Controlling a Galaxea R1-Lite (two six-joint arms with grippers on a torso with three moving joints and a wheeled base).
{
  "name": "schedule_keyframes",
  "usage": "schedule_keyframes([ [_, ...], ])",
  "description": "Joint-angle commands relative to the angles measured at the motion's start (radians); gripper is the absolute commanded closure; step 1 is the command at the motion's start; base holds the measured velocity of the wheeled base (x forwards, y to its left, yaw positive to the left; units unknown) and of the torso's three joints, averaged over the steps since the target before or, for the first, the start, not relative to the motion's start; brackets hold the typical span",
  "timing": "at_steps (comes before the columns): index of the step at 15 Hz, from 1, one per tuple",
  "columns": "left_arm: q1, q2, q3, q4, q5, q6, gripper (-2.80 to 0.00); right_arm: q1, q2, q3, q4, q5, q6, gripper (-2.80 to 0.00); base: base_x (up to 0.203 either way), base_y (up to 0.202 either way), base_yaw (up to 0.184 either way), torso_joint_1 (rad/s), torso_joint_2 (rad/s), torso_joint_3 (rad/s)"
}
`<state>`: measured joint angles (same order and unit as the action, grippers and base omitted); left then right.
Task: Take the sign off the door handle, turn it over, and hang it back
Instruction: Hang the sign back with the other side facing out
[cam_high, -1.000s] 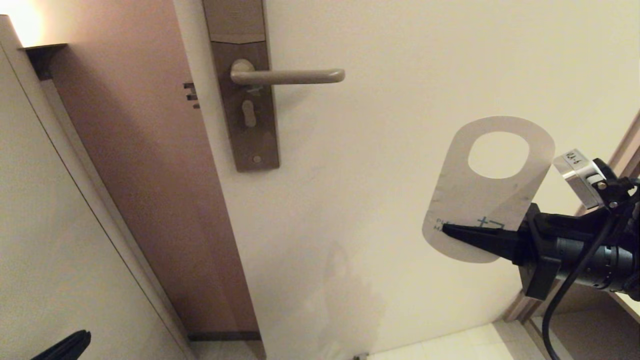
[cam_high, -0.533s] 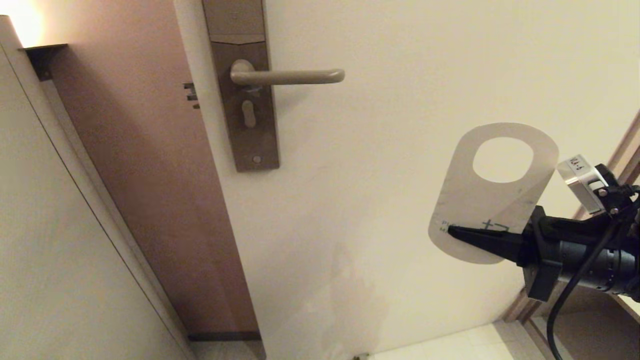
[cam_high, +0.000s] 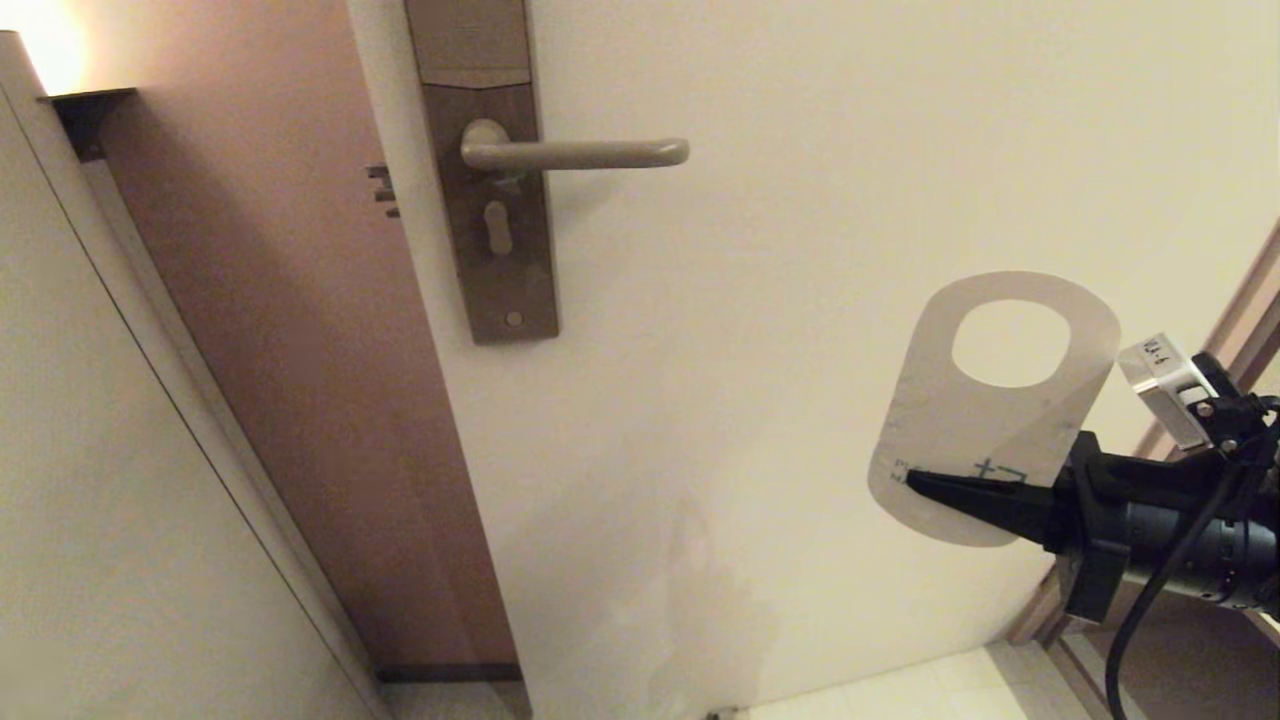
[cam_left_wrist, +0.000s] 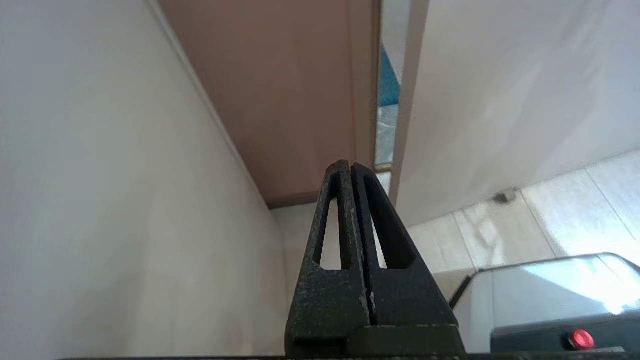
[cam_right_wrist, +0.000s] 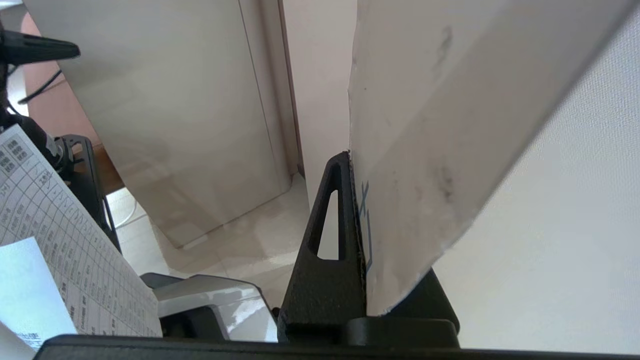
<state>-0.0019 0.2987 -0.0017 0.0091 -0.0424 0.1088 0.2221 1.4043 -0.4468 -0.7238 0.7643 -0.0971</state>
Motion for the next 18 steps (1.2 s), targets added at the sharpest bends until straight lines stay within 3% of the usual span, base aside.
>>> schedule_keyframes([
  [1, 0.005, -0.079, -0.002, 0.009, 0.003, -0.001, 0.00, 0.000, 0.001, -0.001, -0.005, 0.004, -0.009, 0.00, 0.000, 0.000, 0.000, 0.000, 0.00, 0.000],
  [7, 0.005, -0.288, -0.002, 0.012, 0.003, -0.004, 0.00, 0.000, -0.001, 0.005, -0.004, 0.005, -0.016, 0.00, 0.000, 0.000, 0.000, 0.000, 0.00, 0.000],
  [13, 0.005, -0.299, 0.002, 0.000, 0.002, 0.005, 0.00, 0.000, -0.018, 0.000, -0.005, -0.003, -0.015, 0.00, 0.000, 0.000, 0.000, 0.000, 0.00, 0.000],
  [18, 0.005, -0.299, 0.002, -0.001, 0.006, -0.037, 0.00, -0.015, -0.030, 0.005, -0.003, -0.008, -0.013, 0.00, 0.000, 0.000, 0.000, 0.000, 0.00, 0.000],
])
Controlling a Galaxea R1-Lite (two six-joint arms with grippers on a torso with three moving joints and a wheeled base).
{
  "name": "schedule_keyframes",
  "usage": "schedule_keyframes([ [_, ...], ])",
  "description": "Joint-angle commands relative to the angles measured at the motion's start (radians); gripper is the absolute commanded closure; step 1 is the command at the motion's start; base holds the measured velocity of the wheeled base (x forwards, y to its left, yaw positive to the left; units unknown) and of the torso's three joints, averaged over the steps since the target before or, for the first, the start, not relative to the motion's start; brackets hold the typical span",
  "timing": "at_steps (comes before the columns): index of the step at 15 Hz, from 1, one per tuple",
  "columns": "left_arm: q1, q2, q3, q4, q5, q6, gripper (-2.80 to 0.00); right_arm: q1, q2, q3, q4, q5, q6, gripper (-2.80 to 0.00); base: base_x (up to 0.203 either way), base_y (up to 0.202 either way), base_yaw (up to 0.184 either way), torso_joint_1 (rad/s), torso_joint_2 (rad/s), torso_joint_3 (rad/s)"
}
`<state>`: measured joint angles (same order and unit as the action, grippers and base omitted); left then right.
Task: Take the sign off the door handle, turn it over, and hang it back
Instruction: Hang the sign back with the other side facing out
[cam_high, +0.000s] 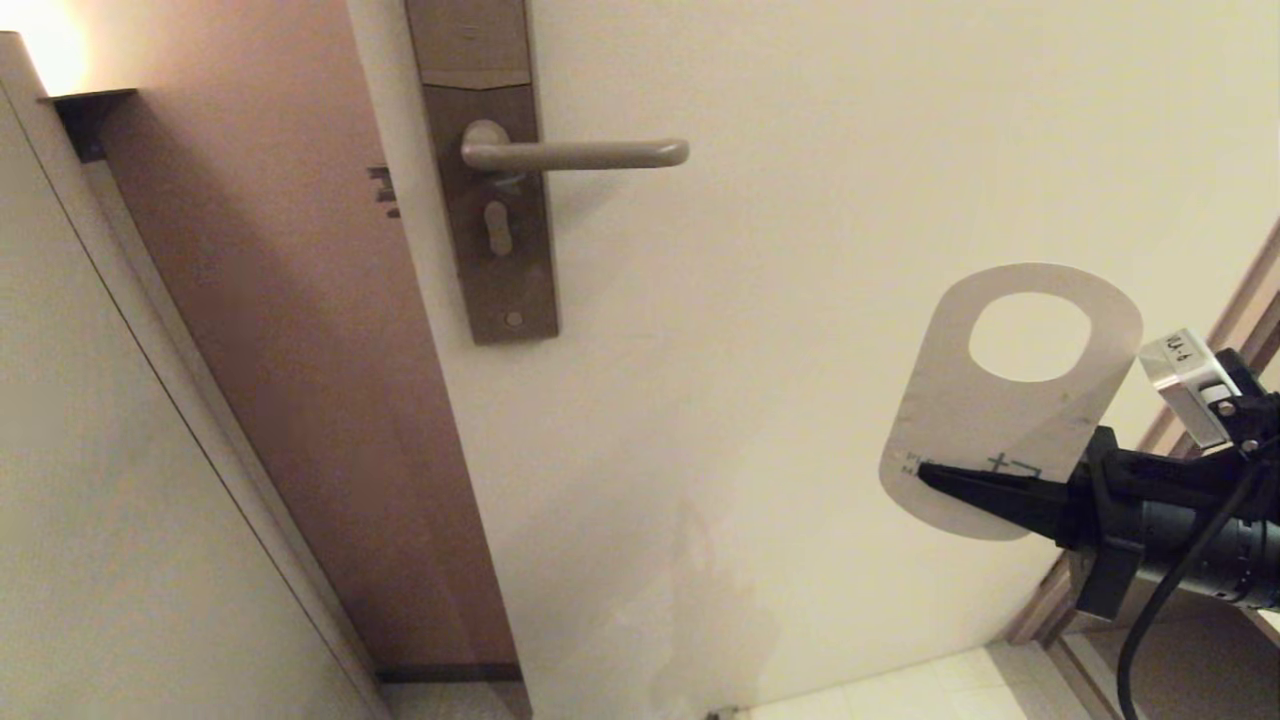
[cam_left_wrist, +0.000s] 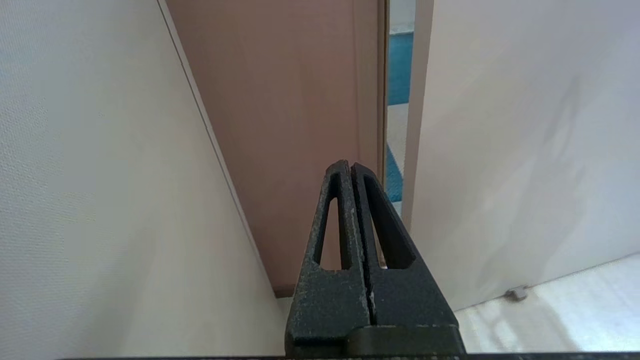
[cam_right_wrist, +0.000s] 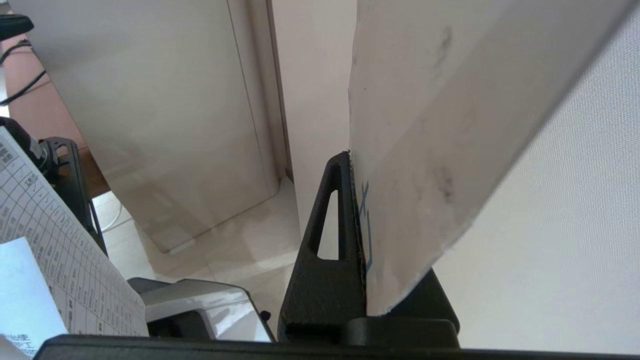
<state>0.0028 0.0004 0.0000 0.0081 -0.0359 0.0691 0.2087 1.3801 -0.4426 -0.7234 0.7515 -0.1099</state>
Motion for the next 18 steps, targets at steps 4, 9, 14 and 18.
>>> schedule_keyframes([
  [4, 0.000, 0.000, 0.000, 0.000, 0.007, -0.018, 0.00, -0.019, -0.005, 0.001, -0.004, 0.004, 0.003, 0.00, 0.000, 0.000, 0.000, 0.000, 0.00, 0.000],
  [9, 0.000, 0.000, 0.000, 0.000, 0.007, -0.018, 0.00, -0.029, -0.007, 0.001, -0.004, -0.062, 0.006, 0.00, 0.000, 0.000, 0.000, 0.000, 0.00, 0.000],
  [14, 0.000, 0.000, 0.000, -0.001, 0.007, -0.018, 0.00, -0.029, -0.017, -0.044, -0.004, -0.208, 0.033, 0.00, 0.000, 0.000, 0.000, 0.000, 0.00, 0.000],
  [18, 0.000, 0.000, 0.000, 0.000, 0.007, -0.018, 0.00, -0.028, -0.045, -0.036, -0.004, -0.313, 0.078, 0.00, 0.000, 0.000, 0.000, 0.000, 0.00, 0.000],
])
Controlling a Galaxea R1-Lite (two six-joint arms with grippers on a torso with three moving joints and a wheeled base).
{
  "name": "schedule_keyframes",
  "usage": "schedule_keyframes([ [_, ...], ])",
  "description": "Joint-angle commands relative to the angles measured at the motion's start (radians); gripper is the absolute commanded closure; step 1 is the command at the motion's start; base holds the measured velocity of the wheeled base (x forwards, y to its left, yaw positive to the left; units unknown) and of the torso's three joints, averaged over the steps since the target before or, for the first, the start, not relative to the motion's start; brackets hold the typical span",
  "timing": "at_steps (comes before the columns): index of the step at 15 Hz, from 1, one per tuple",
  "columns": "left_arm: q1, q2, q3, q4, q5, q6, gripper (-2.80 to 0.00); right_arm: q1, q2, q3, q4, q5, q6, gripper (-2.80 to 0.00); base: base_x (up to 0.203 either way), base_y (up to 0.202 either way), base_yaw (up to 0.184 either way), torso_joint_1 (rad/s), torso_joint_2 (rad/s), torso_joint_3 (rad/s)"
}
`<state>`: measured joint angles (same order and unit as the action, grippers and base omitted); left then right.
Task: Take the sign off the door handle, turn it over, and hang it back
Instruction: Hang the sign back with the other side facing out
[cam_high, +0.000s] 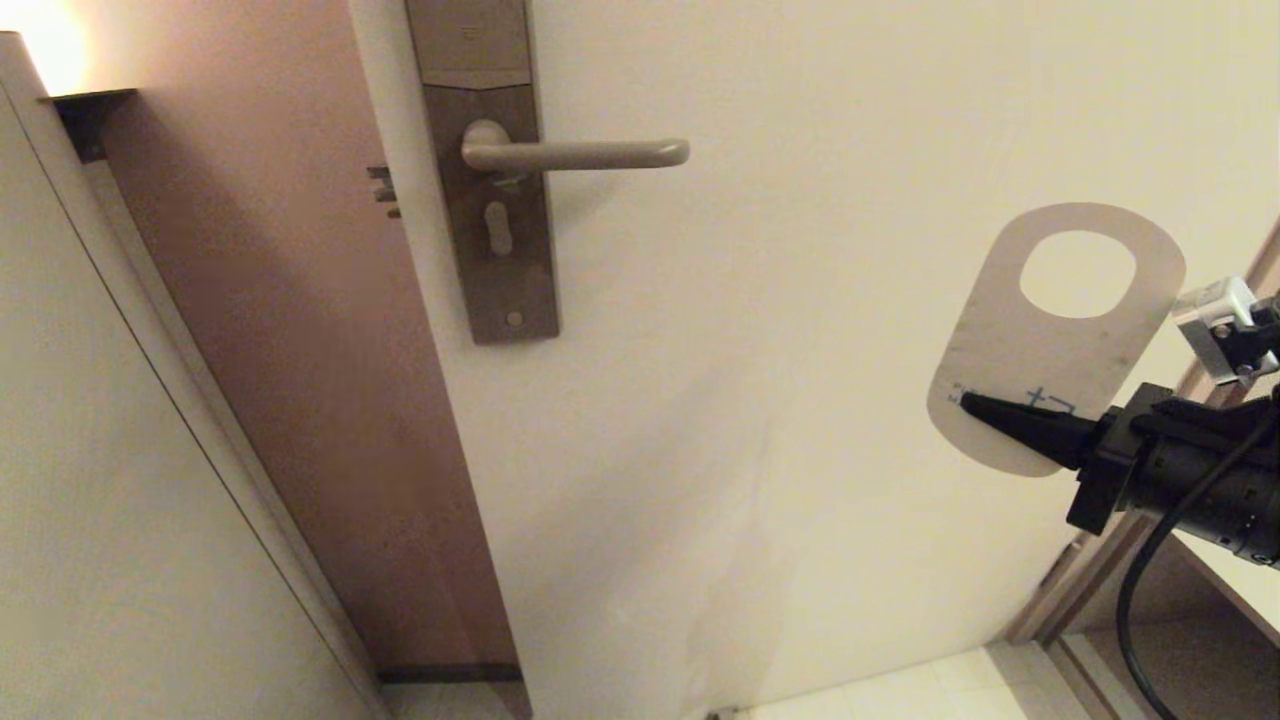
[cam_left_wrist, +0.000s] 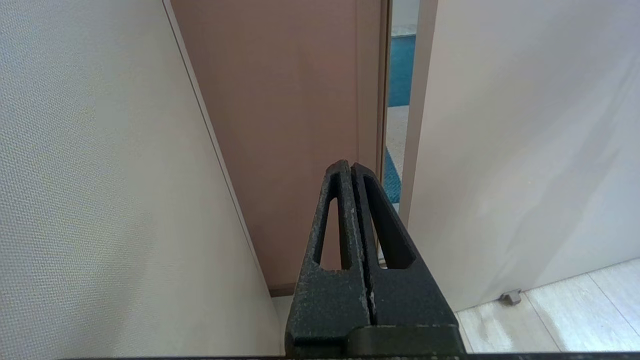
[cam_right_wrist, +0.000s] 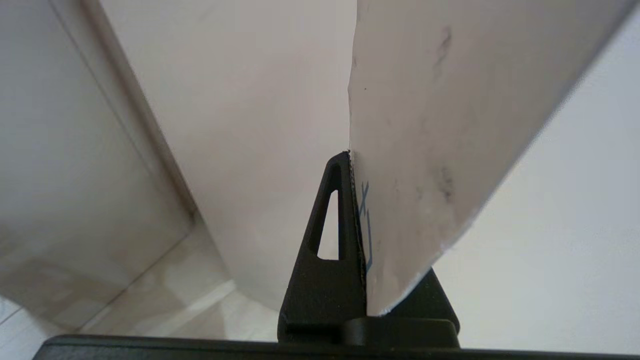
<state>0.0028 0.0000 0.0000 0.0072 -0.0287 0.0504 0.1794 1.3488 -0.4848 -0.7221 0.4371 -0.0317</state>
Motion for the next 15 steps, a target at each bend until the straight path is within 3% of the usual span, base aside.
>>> schedule_keyframes([
  [1, 0.000, 0.000, 0.000, 0.000, 0.000, 0.000, 0.00, 0.002, -0.027, 0.015, -0.005, -0.002, 0.001, 0.00, 0.000, 0.000, 0.000, 0.000, 0.00, 0.000],
  [9, 0.000, 0.000, 0.000, 0.000, 0.000, 0.000, 0.00, 0.004, -0.027, 0.007, 0.010, -0.017, -0.007, 0.00, 0.000, 0.000, 0.000, 0.000, 0.00, 0.000],
  [15, 0.000, 0.000, 0.000, 0.000, 0.000, 0.000, 0.00, 0.070, -0.034, -0.134, 0.279, -0.132, -0.010, 0.00, 0.000, 0.000, 0.000, 0.000, 0.00, 0.000],
])
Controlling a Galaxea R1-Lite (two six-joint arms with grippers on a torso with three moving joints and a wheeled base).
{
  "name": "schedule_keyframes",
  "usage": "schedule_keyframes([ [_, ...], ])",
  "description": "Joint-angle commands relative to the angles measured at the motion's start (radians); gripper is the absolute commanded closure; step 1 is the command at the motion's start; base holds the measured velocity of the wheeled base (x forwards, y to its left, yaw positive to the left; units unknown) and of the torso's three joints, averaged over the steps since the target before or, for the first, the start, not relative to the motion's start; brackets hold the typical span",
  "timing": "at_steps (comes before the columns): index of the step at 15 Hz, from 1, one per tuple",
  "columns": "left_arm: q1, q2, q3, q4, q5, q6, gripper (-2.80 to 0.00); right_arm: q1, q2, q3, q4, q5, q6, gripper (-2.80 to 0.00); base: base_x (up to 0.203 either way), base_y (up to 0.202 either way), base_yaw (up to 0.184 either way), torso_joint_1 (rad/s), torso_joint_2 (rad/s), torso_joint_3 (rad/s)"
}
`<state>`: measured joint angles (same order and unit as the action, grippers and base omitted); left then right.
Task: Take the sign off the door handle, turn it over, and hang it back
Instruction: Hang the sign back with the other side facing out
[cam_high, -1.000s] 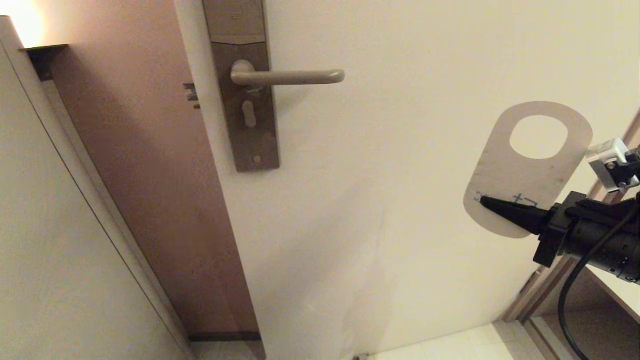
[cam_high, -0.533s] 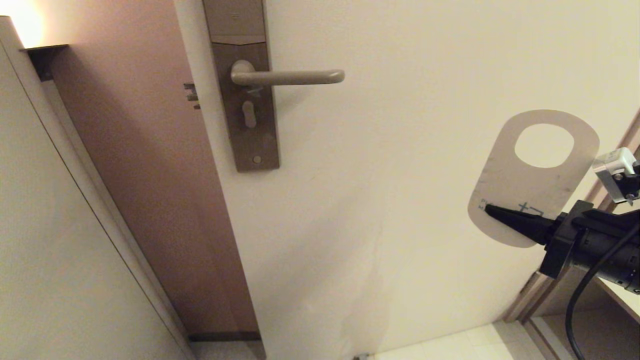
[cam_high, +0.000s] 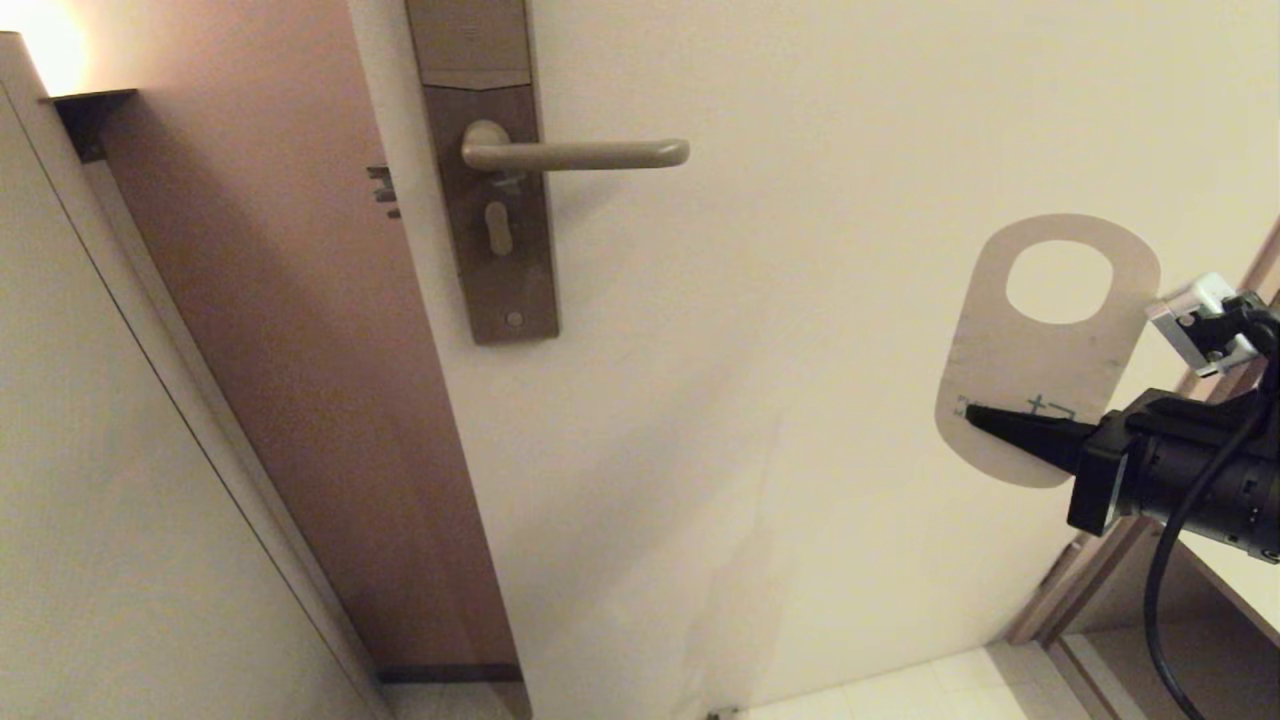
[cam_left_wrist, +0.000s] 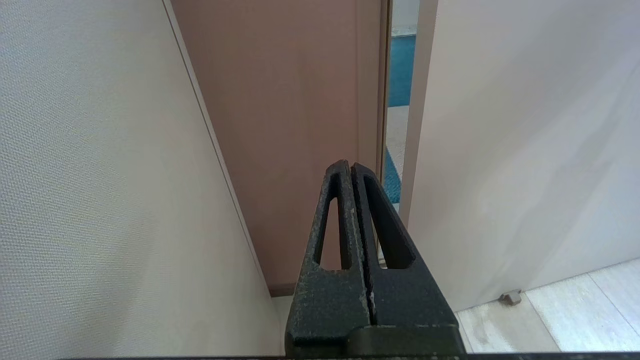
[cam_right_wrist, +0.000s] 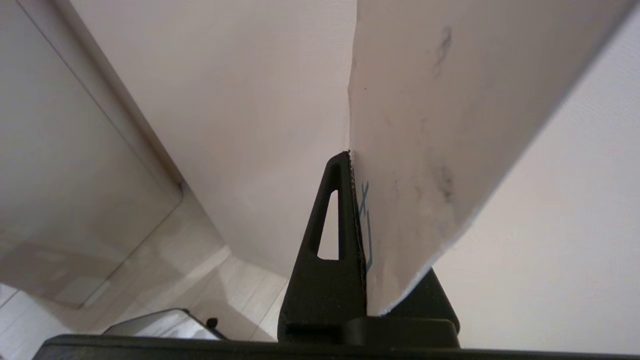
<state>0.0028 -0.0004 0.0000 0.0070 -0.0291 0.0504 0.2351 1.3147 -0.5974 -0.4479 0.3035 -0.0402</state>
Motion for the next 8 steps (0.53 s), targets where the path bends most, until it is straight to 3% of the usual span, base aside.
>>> schedule_keyframes([
  [1, 0.000, 0.000, 0.000, 0.001, 0.000, 0.000, 0.00, 0.035, 0.003, -0.044, 0.035, -0.013, -0.001, 0.00, 0.000, 0.000, 0.000, 0.000, 0.00, 0.000],
  [4, 0.000, 0.000, 0.000, 0.000, 0.000, 0.000, 0.00, 0.125, 0.006, -0.114, 0.140, -0.083, 0.001, 0.00, 0.000, 0.000, 0.000, 0.000, 0.00, 0.000],
  [8, 0.000, 0.000, 0.000, 0.001, 0.000, 0.000, 0.00, 0.211, 0.029, -0.178, 0.168, -0.154, 0.003, 0.00, 0.000, 0.000, 0.000, 0.000, 0.00, 0.000],
])
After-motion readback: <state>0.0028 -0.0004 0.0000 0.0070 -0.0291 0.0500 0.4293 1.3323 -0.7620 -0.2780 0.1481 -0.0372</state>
